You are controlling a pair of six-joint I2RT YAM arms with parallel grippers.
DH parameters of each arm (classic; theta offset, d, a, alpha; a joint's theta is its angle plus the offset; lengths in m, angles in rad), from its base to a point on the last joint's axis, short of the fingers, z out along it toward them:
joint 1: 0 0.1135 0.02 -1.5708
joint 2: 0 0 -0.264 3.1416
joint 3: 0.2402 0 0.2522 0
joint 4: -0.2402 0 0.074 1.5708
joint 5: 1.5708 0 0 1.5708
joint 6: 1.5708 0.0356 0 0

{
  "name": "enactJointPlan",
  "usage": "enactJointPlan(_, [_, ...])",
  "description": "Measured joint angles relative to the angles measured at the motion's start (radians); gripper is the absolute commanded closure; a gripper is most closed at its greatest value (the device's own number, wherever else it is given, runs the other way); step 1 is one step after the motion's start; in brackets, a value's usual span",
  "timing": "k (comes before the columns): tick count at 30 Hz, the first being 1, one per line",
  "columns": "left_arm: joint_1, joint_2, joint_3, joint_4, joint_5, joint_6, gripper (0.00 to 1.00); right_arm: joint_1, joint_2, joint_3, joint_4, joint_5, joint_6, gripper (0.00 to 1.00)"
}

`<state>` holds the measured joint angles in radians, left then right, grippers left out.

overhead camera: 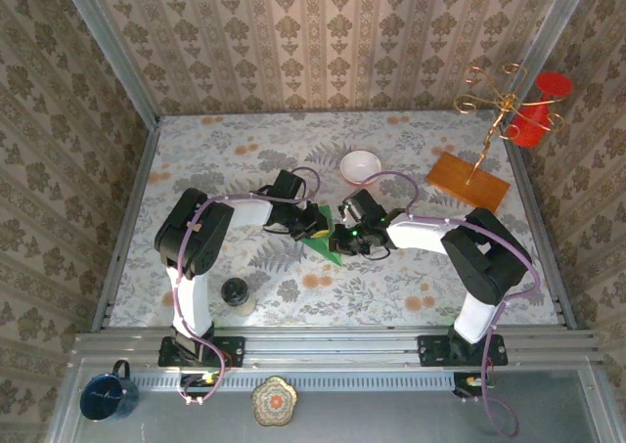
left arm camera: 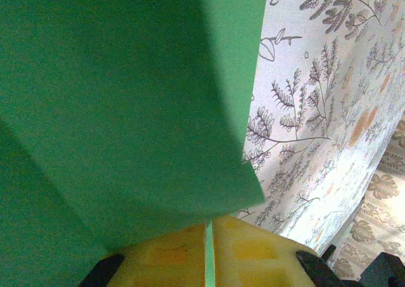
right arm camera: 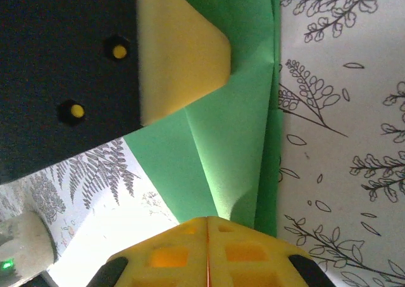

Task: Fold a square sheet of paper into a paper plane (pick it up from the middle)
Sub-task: Fourth fold the wing at the center of the table.

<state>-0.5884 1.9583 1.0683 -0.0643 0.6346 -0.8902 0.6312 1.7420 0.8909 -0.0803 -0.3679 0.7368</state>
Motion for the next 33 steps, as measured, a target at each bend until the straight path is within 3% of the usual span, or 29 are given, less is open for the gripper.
enactJointPlan(19, [0.002,-0.008,0.001,0.002,-0.001,0.002,0.83,-0.002,0.021,-0.029,0.011,0.013,-0.001,0.91])
enactJointPlan(25, [0.005,-0.078,-0.026,0.010,-0.022,0.043,0.86,-0.010,0.017,-0.042,0.031,-0.002,-0.012,0.92])
enactJointPlan(33, [-0.051,-0.114,-0.082,0.014,-0.029,0.104,0.87,-0.011,0.017,-0.044,0.035,-0.006,-0.027,0.93])
